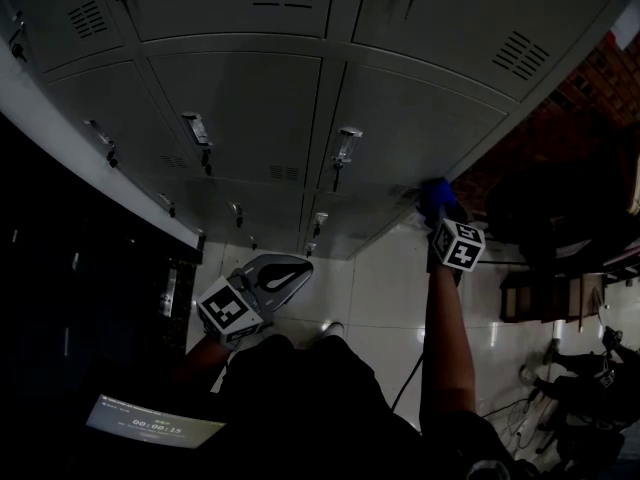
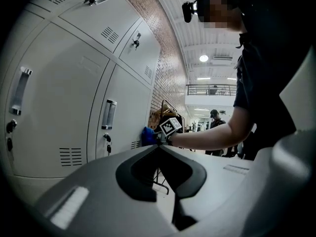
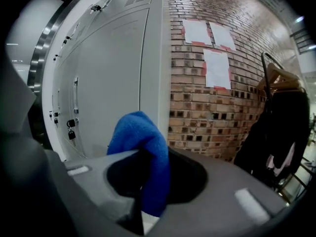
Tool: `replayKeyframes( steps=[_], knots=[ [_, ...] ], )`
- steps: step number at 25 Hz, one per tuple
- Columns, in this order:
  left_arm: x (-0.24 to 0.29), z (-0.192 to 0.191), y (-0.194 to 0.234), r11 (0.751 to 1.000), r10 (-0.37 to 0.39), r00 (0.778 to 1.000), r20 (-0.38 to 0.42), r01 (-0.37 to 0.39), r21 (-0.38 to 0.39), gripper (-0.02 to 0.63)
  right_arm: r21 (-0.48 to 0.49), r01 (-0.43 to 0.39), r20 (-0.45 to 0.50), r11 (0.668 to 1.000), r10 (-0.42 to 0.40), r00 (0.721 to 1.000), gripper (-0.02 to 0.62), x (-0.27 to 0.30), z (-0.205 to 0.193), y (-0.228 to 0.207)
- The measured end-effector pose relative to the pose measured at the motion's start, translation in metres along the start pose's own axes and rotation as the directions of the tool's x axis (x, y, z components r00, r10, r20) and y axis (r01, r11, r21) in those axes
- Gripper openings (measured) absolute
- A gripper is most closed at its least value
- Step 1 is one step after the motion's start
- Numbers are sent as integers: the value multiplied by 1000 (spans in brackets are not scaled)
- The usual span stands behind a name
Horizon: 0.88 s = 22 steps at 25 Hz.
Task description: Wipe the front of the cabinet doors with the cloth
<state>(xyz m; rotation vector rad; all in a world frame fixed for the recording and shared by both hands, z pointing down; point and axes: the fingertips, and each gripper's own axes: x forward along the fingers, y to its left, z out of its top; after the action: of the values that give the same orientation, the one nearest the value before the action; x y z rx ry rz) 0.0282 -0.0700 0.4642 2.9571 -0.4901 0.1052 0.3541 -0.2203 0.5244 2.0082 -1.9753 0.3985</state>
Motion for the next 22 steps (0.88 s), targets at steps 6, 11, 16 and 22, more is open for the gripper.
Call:
replayKeyframes(
  steps=[6,11,16,22],
  knots=[
    [-6,4,-1,1000,12,1000,5,-12,-4,2,-2,-47,12,999,47,999,69,-11,-10,39],
    [-14,6,2,1000,24,1000,16,-24,0,1,-12,-169,1,985,169,986,69,-17,-22,116],
    [-23,3,9,999,39,999,22,-39,10,1,-32,-285,-1,958,285,959,69,-12,-28,192],
    [-35,0,17,999,48,999,19,-48,6,2,-55,-356,-19,933,355,935,69,8,-31,248]
  ],
)
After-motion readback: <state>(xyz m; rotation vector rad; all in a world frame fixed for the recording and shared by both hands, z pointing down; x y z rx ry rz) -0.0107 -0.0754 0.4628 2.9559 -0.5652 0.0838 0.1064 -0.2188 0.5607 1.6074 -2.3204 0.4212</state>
